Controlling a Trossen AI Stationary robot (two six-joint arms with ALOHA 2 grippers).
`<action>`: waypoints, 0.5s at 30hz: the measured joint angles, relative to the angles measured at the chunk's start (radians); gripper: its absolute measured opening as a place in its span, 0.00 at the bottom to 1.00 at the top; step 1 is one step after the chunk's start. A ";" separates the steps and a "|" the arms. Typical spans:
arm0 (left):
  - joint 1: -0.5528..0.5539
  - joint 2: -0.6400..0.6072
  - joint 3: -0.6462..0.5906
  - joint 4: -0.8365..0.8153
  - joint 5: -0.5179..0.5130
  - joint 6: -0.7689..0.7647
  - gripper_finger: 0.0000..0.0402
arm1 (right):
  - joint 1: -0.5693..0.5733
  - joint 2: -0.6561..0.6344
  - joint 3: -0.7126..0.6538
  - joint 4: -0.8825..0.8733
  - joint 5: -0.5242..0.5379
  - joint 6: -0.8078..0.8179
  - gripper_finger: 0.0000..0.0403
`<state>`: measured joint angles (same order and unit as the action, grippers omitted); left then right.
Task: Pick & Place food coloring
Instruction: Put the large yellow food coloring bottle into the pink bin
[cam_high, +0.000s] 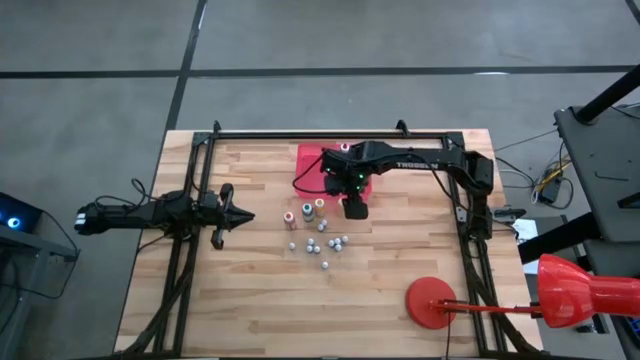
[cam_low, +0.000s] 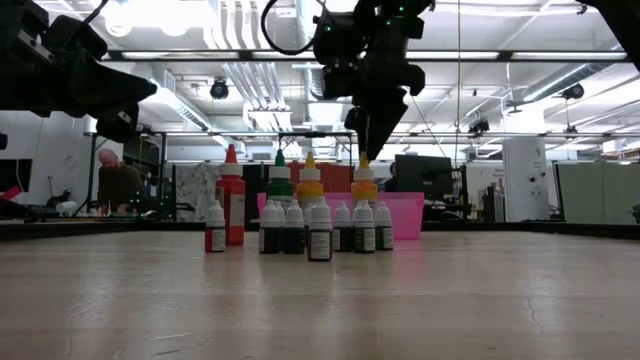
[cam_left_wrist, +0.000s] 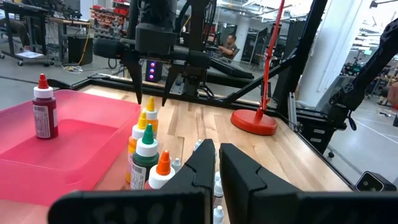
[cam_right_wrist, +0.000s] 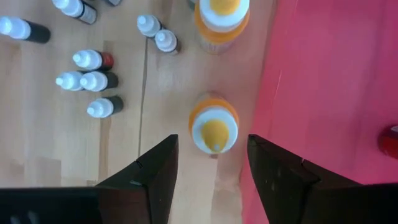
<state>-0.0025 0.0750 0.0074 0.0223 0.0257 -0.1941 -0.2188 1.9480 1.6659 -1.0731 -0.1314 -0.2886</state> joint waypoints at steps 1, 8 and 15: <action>0.000 0.000 0.000 0.000 0.000 0.000 0.00 | 0.000 0.000 -0.004 0.010 0.000 0.000 0.45; 0.000 0.000 0.000 0.000 0.000 0.000 0.00 | 0.000 0.000 -0.045 0.063 0.000 0.000 0.45; 0.000 0.000 0.000 0.000 0.000 0.000 0.00 | 0.000 0.000 -0.063 0.099 0.000 0.004 0.45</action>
<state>-0.0027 0.0750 0.0071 0.0223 0.0256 -0.1940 -0.2185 1.9480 1.6026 -0.9738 -0.1310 -0.2849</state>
